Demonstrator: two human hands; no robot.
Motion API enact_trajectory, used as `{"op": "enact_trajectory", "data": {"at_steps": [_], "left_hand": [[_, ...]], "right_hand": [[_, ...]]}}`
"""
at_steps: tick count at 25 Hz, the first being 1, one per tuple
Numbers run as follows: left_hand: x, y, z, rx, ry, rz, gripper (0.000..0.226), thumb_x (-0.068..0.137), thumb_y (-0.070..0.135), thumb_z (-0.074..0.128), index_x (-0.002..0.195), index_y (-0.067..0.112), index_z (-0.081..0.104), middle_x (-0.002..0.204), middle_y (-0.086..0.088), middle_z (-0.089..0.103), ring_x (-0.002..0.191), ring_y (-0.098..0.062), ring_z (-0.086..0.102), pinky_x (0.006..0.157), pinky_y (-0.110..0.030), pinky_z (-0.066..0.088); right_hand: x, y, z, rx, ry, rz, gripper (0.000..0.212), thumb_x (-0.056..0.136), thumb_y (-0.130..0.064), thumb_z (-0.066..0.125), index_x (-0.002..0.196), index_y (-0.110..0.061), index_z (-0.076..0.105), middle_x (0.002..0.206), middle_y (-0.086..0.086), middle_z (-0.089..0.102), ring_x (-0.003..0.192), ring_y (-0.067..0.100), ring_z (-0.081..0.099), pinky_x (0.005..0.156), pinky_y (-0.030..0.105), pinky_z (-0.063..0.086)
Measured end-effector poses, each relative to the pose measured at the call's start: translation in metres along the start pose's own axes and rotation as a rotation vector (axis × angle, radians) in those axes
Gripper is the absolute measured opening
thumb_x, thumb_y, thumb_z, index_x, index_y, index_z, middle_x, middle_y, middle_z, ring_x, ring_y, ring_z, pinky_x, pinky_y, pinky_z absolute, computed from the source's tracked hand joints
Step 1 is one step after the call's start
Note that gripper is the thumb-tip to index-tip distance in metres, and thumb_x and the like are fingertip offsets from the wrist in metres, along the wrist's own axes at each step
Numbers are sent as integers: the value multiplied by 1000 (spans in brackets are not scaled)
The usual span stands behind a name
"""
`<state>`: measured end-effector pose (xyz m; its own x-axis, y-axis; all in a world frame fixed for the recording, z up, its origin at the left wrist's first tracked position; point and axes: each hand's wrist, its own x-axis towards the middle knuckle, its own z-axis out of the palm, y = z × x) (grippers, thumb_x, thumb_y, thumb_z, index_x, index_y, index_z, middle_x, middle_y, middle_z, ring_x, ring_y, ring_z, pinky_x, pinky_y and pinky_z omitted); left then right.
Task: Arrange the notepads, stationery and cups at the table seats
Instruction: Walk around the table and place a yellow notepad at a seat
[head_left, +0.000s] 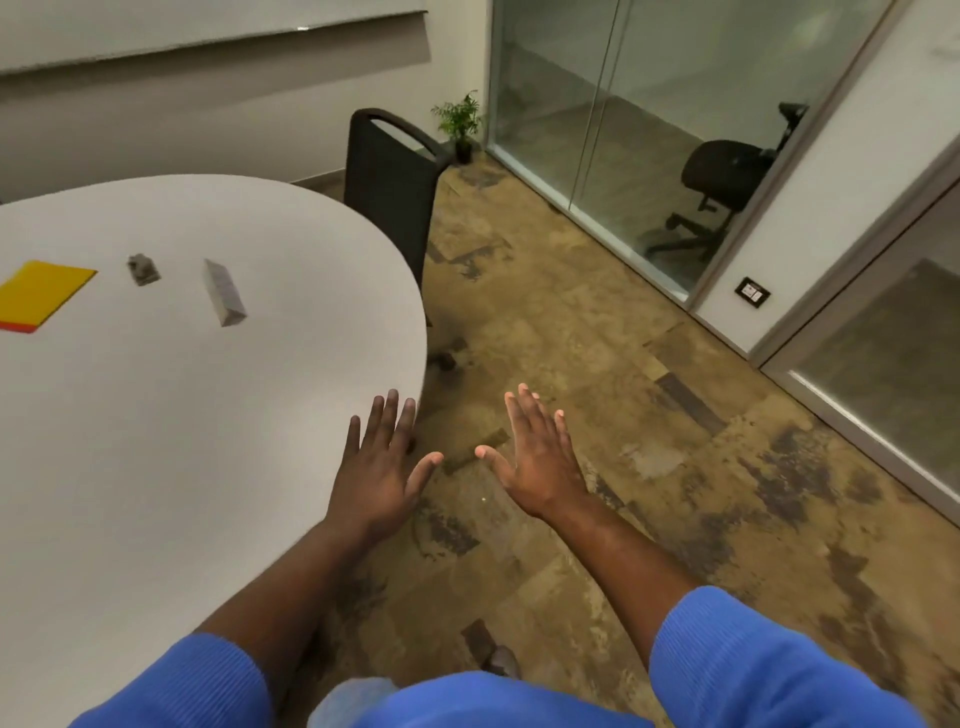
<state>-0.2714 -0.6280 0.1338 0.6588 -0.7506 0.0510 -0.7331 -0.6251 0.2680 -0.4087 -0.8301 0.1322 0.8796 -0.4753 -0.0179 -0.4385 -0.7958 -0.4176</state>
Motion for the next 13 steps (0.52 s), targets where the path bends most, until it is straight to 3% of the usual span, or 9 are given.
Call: {"op": "enact_trajectory", "data": {"at_steps": [7,13], "left_hand": [[111,30,6,15,14,50,81,99,71,14,163,23,2,170,1,-10,156,-14,-15,128,-48,2],[266,35,37,-30,16,63,82,101,69,20,163,19,1,170,0,-10,156,-14,-16,128,-42,-1]], "right_hand": [[78,58,-31,0,21,30,88,97,-72,34,163,-24,1,170,-2,-12,156,14,-10,127,46,-6],[212,112,-42,-74,12,-5,90,97,-73,32,163,-22,-1,170,-2,-15,156,15,-12,127,47,-6]]}}
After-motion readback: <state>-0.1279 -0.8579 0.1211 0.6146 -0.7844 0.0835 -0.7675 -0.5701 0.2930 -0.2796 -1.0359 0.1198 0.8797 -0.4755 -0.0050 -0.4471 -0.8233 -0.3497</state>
